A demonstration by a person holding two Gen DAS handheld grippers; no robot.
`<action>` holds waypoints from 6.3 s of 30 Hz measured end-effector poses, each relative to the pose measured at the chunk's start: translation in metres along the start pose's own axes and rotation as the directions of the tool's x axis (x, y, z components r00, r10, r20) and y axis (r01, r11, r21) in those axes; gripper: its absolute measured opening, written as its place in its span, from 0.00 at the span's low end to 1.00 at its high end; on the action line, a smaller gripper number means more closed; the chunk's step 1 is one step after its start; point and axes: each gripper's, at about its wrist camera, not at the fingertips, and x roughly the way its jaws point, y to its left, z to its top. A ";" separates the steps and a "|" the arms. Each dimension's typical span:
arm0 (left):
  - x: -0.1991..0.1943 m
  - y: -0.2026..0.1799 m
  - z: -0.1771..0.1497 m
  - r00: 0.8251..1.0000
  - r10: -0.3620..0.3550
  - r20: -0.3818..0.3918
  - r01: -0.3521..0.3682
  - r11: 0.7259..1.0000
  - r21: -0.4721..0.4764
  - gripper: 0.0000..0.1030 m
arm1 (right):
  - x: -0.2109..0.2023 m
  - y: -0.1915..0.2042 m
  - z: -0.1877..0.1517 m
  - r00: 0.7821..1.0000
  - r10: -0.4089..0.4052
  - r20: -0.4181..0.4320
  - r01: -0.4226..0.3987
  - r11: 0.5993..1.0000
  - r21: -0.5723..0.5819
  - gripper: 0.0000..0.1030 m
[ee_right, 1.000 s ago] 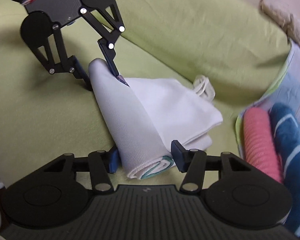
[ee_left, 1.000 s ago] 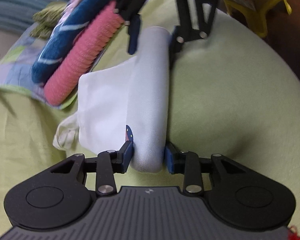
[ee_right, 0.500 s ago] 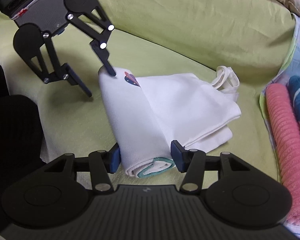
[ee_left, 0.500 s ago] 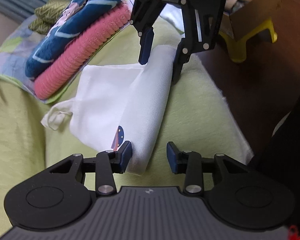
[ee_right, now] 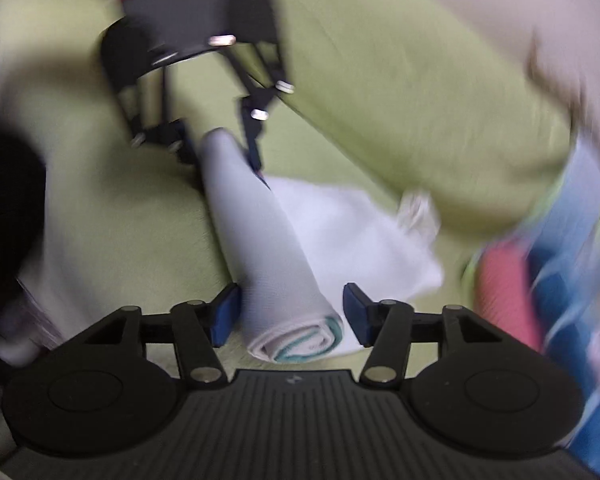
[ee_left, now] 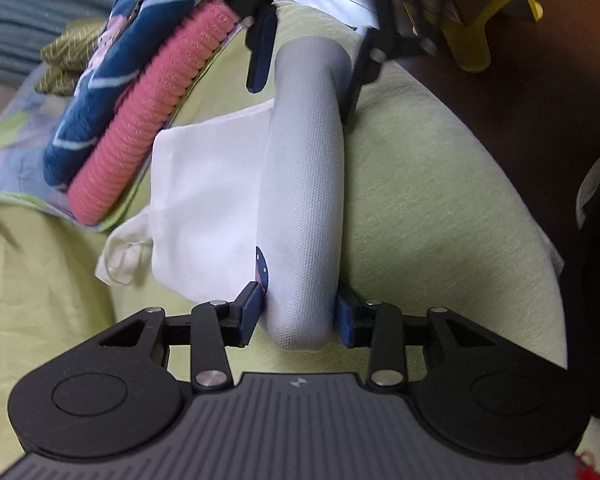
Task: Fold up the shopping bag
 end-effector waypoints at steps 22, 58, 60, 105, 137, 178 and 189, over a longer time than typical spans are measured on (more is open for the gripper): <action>0.002 0.081 0.000 0.968 -0.241 0.064 0.246 0.887 -0.391 0.48 | 0.056 -0.156 -0.063 0.801 0.574 0.166 -0.311 0.162 0.937 0.41; 0.019 0.077 0.000 0.996 -0.034 0.076 0.067 0.870 -0.488 0.33 | 0.023 -0.119 -0.055 0.973 0.219 -0.077 0.073 0.022 0.997 0.44; 0.019 0.075 0.003 0.997 -0.028 0.070 0.058 0.875 -0.480 0.32 | 0.015 -0.116 -0.030 0.972 0.152 -0.179 0.148 0.198 0.969 0.48; 0.020 0.085 0.010 0.999 -0.040 0.019 0.044 0.831 -0.555 0.32 | 0.049 -0.054 0.033 0.955 -0.127 -0.269 0.245 0.848 0.469 0.31; 0.005 -0.010 0.008 0.979 0.196 -0.048 -0.191 0.977 0.092 0.51 | 0.035 -0.065 0.022 0.975 -0.078 -0.210 0.180 0.833 0.523 0.32; 0.053 0.039 0.003 1.000 0.027 0.014 -0.030 0.975 0.218 0.52 | 0.041 -0.016 -0.018 0.988 -0.151 0.044 0.157 0.927 -0.340 0.49; 0.042 0.061 0.008 0.997 -0.083 0.008 0.083 0.996 -0.022 0.52 | 0.049 -0.059 0.015 0.998 0.040 -0.055 -0.040 0.999 -0.010 0.49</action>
